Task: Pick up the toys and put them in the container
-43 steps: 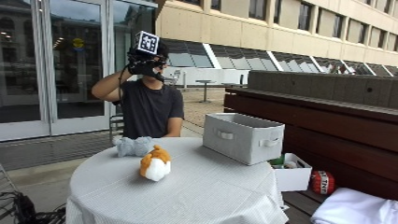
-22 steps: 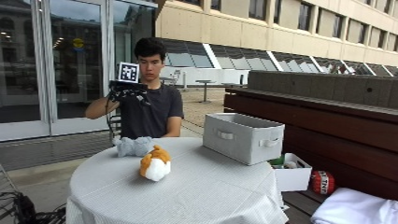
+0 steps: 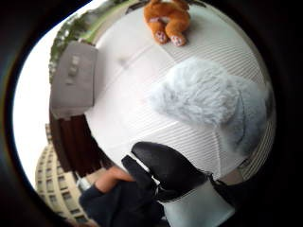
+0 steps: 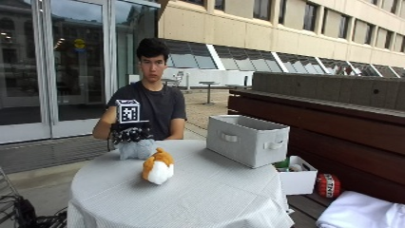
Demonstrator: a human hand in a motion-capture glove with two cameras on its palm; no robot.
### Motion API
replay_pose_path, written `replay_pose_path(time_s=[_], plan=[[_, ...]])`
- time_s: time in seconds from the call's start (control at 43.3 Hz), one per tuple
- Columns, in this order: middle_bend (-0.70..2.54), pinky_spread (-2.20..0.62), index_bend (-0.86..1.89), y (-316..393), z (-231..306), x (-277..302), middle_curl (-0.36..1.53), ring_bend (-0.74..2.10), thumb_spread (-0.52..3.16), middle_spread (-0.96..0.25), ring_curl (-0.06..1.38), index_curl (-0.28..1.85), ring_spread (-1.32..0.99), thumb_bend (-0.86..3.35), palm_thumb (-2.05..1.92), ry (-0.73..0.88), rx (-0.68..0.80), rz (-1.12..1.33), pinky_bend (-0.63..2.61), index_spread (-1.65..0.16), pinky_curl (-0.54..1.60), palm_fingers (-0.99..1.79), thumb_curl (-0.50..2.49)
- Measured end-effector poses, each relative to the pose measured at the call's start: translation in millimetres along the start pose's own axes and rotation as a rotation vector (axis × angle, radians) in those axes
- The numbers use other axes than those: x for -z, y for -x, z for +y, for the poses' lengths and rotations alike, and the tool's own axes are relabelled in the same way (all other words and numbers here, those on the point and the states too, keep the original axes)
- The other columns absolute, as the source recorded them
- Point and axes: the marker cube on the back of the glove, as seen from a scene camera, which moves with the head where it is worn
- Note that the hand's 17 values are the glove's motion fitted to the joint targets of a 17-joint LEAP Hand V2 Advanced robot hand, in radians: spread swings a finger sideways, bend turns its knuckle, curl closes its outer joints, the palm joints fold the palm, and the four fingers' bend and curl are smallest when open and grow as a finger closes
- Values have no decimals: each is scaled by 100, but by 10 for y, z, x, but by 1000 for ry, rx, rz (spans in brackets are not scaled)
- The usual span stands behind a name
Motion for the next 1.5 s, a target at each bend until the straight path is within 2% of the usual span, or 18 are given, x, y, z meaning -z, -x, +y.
replay_pose_path(time_s=[0.3, 0.415, 0.461, 0.485, 0.577, 0.6, 0.623, 0.692, 0.715, 0.761, 0.808, 0.923, 1.015, 1.084, 1.223, 1.338, 1.5], plan=[[15, 4, 23, -16, -59, -405, 27, 15, 107, -5, 25, 20, -6, 4, 12, 33, -62, 46, 112, -33, 33, -6, 28], [18, 3, 31, -40, -97, -489, 28, 16, 114, -7, 25, 25, -6, 11, 28, -65, -90, 52, 111, -35, 33, 3, 30], [21, 2, 42, -54, -136, -523, 29, 20, 117, -8, 25, 29, -7, 17, 38, -125, -90, 37, 107, -36, 31, 20, 32], [19, 2, 37, -54, -173, -533, 28, 17, 117, -8, 24, 27, -6, 14, 35, -164, -109, 24, 107, -36, 30, 12, 32], [21, -3, 52, -25, -303, -524, 30, 26, 121, -11, 27, 33, -10, 22, 48, -287, -222, -28, 102, -37, 29, 38, 35], [23, -12, 54, -19, -261, -517, 31, 37, 124, -12, 30, 34, -14, 26, 55, -256, -212, -33, 105, -36, 30, 66, 36], [22, -14, 53, -15, -190, -504, 30, 37, 125, -12, 27, 31, -16, 27, 57, -195, -187, -36, 103, -35, 27, 70, 37], [20, -24, 51, -25, -40, -440, 31, 49, 126, -13, 32, 34, -21, 29, 62, -56, -132, -23, 103, -33, 28, 83, 39], [26, -27, 54, -33, -34, -415, 34, 56, 119, -15, 34, 36, -25, 30, 67, -53, -130, -12, 96, -33, 27, 96, 42], [27, -31, 53, -46, -38, -366, 34, 59, 115, -17, 35, 36, -28, 30, 70, -64, -140, 18, 92, -32, 27, 98, 44], [34, -35, 56, -47, -42, -313, 37, 68, 108, -20, 39, 39, -33, 35, 79, -56, -169, 53, 84, -30, 26, 114, 49], [52, -44, 51, -53, -78, -183, 44, 87, 107, -26, 45, 41, -39, 51, 101, -49, -173, 90, 76, -27, 26, 132, 58], [73, -48, 44, -41, -142, -1, 50, 92, 106, -29, 47, 41, -40, 59, 108, -77, -133, 43, 73, -27, 27, 135, 63], [78, -48, 30, -34, -205, 252, 52, 101, 88, -30, 49, 39, -41, 47, 97, -104, -125, 35, 74, -28, 28, 124, 64], [72, -47, 14, 71, -302, 915, 52, 106, 77, -35, 50, 35, -42, 28, 75, -153, -243, 11, 85, -31, 32, 108, 64], [70, -46, 8, 86, -412, 1405, 53, 108, 74, -39, 51, 31, -43, 25, 73, -222, -103, 5, 90, -34, 35, 102, 67], [71, -45, 8, 302, -548, 2036, 55, 110, 71, -42, 50, 26, -44, 23, 73, -280, -98, 52, 93, -36, 36, 100, 71]])
